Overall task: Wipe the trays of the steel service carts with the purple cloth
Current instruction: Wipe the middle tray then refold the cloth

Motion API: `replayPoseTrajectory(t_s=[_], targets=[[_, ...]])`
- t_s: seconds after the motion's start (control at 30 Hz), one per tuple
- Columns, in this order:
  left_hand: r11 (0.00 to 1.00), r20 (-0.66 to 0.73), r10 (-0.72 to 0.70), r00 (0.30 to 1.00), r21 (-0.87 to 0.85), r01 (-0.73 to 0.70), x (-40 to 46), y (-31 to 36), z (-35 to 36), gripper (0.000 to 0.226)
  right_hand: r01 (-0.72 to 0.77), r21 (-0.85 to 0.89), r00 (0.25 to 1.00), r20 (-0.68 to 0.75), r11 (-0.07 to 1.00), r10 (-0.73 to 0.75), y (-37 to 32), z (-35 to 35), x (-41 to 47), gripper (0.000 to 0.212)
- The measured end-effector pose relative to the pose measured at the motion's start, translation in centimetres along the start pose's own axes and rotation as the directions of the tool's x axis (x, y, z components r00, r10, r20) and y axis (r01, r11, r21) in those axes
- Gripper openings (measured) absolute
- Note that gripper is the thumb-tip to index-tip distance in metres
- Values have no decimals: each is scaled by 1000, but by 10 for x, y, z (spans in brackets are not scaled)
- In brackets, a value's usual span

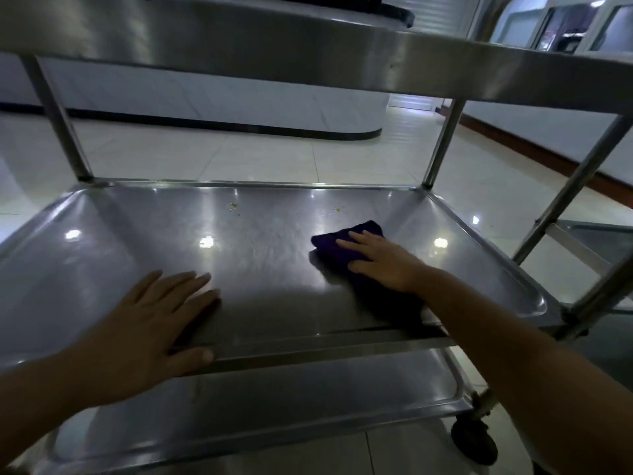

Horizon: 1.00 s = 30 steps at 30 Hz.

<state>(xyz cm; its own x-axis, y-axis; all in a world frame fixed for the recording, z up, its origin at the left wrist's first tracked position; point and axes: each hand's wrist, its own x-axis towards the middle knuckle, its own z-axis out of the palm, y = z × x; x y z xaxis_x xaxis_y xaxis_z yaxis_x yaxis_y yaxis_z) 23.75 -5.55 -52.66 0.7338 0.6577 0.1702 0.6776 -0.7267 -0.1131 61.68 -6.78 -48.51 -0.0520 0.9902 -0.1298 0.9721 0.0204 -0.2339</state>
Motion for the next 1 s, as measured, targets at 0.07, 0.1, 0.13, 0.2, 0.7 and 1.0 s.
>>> replayPoseTrajectory(t_s=[0.07,0.1,0.13,0.2,0.7,1.0], targets=[[999,10,-24,1000,-37,25,-7,-11,-2,73,-94,-72,996,1,993,95,19,-11,11,48],[998,-4,-23,1000,-51,23,-9,-14,-1,73,-151,-83,989,-9,985,151,28,-14,17,48],[998,-23,-15,1000,-65,13,-10,-15,2,74,-213,-68,977,-27,975,211,34,-15,22,49],[999,-71,18,997,-47,-21,-8,-15,5,77,-317,-29,948,-52,948,315,38,-12,33,55],[989,-281,-66,957,-143,26,-16,-13,-7,85,200,-170,978,96,965,-186,-165,54,39,60],[971,-158,-225,962,-116,208,-81,-61,2,90,246,25,968,32,969,-247,-180,53,45,53]])
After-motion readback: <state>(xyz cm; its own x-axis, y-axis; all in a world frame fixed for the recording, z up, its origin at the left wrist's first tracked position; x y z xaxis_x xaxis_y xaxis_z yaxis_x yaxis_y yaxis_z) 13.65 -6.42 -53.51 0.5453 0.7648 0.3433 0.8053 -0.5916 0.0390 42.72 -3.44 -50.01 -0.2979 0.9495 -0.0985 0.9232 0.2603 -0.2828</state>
